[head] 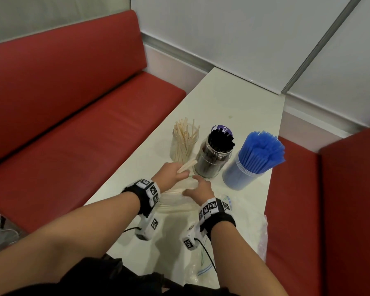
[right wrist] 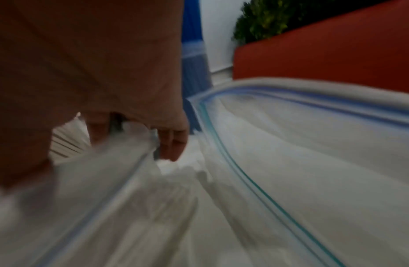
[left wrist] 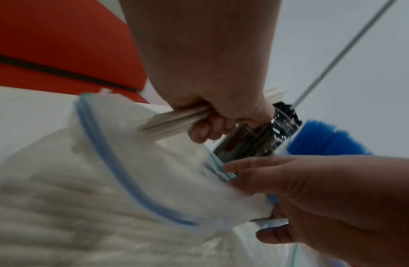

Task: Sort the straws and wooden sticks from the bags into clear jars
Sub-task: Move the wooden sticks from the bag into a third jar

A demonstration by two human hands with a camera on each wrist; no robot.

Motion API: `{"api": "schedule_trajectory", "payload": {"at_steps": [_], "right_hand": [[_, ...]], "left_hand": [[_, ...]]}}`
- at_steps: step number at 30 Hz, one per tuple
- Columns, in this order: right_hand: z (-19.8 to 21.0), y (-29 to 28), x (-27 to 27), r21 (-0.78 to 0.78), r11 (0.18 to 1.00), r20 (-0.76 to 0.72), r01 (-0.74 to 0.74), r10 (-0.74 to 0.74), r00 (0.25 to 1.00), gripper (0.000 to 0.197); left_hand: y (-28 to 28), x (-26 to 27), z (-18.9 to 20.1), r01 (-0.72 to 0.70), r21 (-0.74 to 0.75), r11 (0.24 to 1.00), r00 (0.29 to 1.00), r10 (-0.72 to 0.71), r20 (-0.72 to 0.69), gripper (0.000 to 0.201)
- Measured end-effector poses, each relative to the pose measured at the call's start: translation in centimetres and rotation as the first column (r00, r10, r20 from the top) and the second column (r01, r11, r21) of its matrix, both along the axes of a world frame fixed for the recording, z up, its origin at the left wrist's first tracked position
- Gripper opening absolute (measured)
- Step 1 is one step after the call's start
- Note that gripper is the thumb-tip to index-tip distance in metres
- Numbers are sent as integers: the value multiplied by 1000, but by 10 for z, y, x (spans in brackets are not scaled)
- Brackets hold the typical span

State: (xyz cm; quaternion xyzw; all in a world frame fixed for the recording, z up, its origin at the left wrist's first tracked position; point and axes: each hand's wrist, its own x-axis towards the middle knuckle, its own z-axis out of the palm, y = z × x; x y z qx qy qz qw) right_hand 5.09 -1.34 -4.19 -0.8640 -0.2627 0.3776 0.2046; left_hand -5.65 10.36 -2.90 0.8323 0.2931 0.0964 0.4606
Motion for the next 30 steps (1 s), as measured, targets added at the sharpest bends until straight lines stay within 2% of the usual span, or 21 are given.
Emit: {"api": "schedule_trajectory", "payload": {"at_steps": [2, 4, 5, 6, 7, 8, 10, 11, 13, 15, 17, 19, 23, 25, 27, 29, 30], "right_hand": [[24, 13, 0, -51, 976, 23, -212, 213, 977, 98], [49, 22, 5, 94, 940, -80, -328, 336, 939, 96], [60, 24, 9, 189, 922, -165, -337, 368, 915, 92], [69, 24, 11, 293, 910, -265, -294, 372, 890, 86], [76, 24, 11, 384, 904, -369, -187, 337, 866, 75], [82, 24, 9, 451, 892, -484, -22, 265, 834, 63], [91, 26, 4, 541, 795, -637, 274, 175, 750, 41], [96, 27, 1, 576, 746, -651, 335, 170, 740, 33], [105, 31, 0, 620, 701, -620, 352, 162, 768, 31], [116, 35, -3, 651, 671, -566, 354, 118, 816, 40], [128, 36, -6, 652, 633, -576, 417, 57, 815, 48], [144, 36, -7, 703, 541, -560, 461, 22, 828, 49], [185, 40, -15, 841, 363, -447, 401, 49, 893, 45], [201, 43, -21, 889, 297, -381, 349, 56, 923, 44], [210, 47, -28, 923, 294, -274, 250, 45, 961, 44], [211, 50, -32, 919, 369, -170, 142, 42, 985, 42], [208, 51, -34, 903, 418, -136, 100, 57, 989, 41]], "left_hand": [[4, 6, 8, -8, -113, 994, 1000, 10, 16, 28], [10, 10, 19, -18, -240, 971, 998, 31, 50, 32], [12, 11, 26, -11, -282, 959, 997, 31, 65, 33], [14, 12, 35, 16, -334, 942, 996, 15, 88, 32], [14, 13, 45, 63, -405, 912, 993, -15, 119, 31], [14, 14, 53, 120, -475, 872, 987, -53, 150, 34], [12, 18, 68, 198, -567, 799, 978, -123, 168, 44], [10, 19, 73, 209, -601, 771, 977, -142, 157, 46], [10, 18, 82, 218, -659, 720, 976, -158, 151, 45], [13, 15, 89, 263, -691, 673, 965, -184, 188, 39], [15, 12, 95, 316, -709, 631, 949, -190, 253, 31], [15, 9, 99, 354, -734, 580, 934, -183, 306, 28], [18, 2, 92, 296, -813, 502, 954, -107, 281, 63], [18, 2, 84, 240, -874, 423, 958, 41, 283, 59], [16, 4, 75, 216, -939, 269, 925, 250, 284, 43], [14, 4, 68, 236, -965, 110, 867, 424, 261, 37], [12, 3, 66, 255, -965, 60, 847, 468, 252, 35]]}}
